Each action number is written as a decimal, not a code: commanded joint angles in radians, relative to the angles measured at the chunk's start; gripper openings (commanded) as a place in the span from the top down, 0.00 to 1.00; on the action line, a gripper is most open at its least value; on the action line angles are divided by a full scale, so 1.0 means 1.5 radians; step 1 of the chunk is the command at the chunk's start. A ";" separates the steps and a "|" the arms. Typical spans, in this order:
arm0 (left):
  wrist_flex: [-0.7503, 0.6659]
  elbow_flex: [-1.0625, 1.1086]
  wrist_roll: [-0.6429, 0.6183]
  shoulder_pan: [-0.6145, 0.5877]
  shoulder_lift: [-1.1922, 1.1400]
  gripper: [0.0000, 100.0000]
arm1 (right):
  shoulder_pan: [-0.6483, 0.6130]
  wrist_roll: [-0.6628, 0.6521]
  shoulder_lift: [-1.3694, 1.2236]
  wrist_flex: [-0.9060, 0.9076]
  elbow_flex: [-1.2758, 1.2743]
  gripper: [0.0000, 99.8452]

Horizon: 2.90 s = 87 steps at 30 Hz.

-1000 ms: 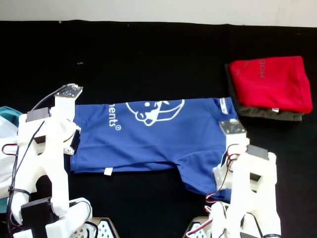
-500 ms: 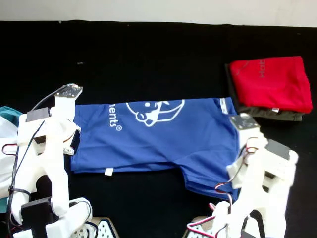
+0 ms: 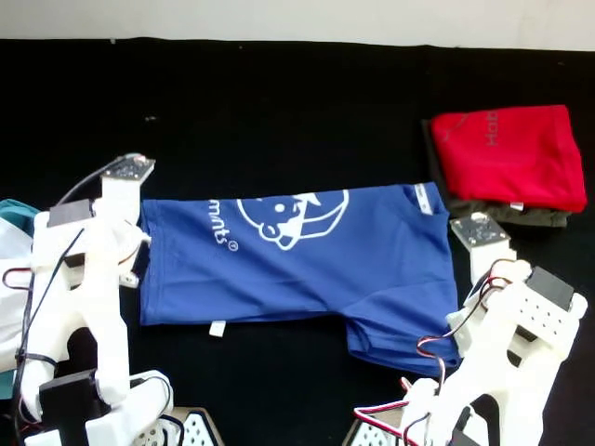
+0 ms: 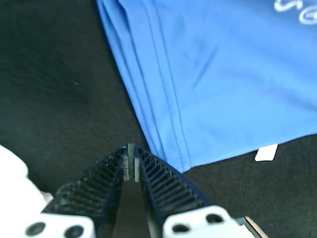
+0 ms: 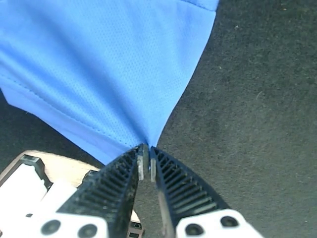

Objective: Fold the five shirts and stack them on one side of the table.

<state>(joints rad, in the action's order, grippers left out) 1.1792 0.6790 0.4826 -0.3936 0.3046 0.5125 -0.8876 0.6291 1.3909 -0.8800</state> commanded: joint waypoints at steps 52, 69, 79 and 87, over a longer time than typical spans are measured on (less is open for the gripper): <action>0.390 -1.220 -0.091 -0.076 -0.986 0.99 | -0.318 0.363 -0.872 -0.031 0.874 0.98; 0.389 -0.788 -0.066 -0.018 -0.474 0.99 | -0.348 0.366 -0.643 0.248 1.050 0.98; 0.014 -0.125 -0.062 0.006 -0.110 0.99 | -0.464 0.366 -0.371 0.184 0.654 0.98; -0.228 0.086 -0.062 -0.046 -0.090 0.99 | -0.563 0.362 -0.309 -0.042 0.255 0.98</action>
<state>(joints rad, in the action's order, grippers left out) 0.9337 0.7557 0.3844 -0.4196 0.1281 -0.2854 -0.3460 0.1120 1.4461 -0.3138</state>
